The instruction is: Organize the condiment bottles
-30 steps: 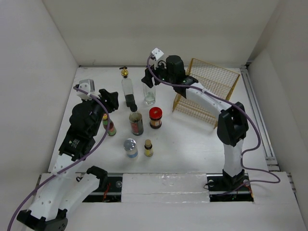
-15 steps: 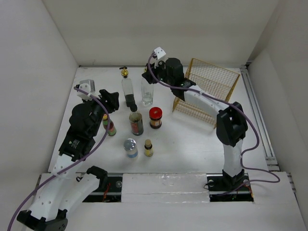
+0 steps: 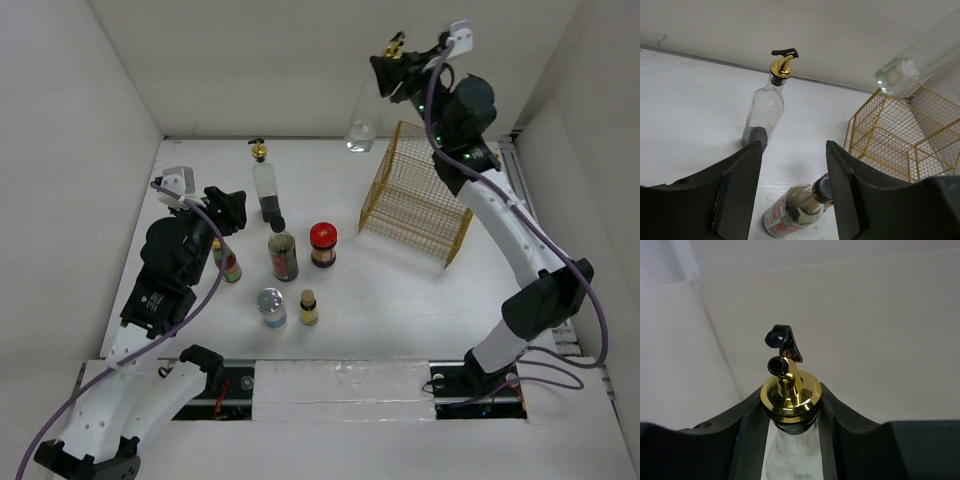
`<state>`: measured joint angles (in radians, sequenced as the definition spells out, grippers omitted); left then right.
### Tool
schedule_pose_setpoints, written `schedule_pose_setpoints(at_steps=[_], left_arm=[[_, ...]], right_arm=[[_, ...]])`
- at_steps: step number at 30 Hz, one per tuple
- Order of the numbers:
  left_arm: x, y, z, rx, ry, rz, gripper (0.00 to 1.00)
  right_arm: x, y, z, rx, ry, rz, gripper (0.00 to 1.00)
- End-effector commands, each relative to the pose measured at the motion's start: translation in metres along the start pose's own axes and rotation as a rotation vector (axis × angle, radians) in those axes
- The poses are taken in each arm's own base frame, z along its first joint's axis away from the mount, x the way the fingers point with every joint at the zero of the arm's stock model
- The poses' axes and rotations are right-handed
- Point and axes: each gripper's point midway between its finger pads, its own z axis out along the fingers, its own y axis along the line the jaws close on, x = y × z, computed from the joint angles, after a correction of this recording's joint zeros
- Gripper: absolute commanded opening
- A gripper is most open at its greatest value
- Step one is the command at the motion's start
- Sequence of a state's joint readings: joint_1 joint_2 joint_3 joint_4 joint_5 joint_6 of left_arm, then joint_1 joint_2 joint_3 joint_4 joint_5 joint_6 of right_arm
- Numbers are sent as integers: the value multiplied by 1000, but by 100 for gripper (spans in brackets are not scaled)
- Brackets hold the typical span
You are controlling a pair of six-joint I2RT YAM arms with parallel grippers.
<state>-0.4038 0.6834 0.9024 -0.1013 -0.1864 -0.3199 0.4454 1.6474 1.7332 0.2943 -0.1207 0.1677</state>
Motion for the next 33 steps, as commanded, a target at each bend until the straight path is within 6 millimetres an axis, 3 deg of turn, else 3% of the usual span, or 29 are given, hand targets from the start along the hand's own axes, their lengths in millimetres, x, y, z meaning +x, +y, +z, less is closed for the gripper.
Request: schedule_pose_setpoints(at_steps=[1, 2, 6, 9, 13, 18, 27, 28, 29, 31, 33], left_arm=[[-11, -7, -1, 35, -44, -14, 50], [-11, -7, -1, 35, -44, -14, 50], [-11, -7, -1, 35, -44, -14, 50], [-11, -7, -1, 35, -44, -14, 50], [-8, -8, 1, 42, -32, -12, 50], [-8, -8, 1, 42, -32, -12, 50], [-8, -8, 1, 42, -32, -12, 50], [-8, -8, 1, 42, -32, -12, 50], [-7, -10, 1, 51, -28, -12, 50], [-7, -10, 1, 52, -28, -12, 50], [-7, -10, 1, 52, -28, -12, 50]], right_arm=[[-98, -20, -14, 71, -237, -22, 7], [-113, -28, -18, 94, -260, -34, 7], [-134, -52, -23, 154, -270, -72, 7], [-131, -79, -23, 220, -244, -106, 6], [-134, -100, -26, 288, -249, -126, 6], [-114, -123, -23, 383, -225, -132, 5], [-100, -147, -19, 480, -231, -141, 5], [-88, -153, -18, 495, -210, -140, 5], [-92, -155, -19, 508, -227, -139, 5], [-81, -162, -22, 539, -226, -137, 5], [-87, -167, -25, 569, -259, -148, 5]])
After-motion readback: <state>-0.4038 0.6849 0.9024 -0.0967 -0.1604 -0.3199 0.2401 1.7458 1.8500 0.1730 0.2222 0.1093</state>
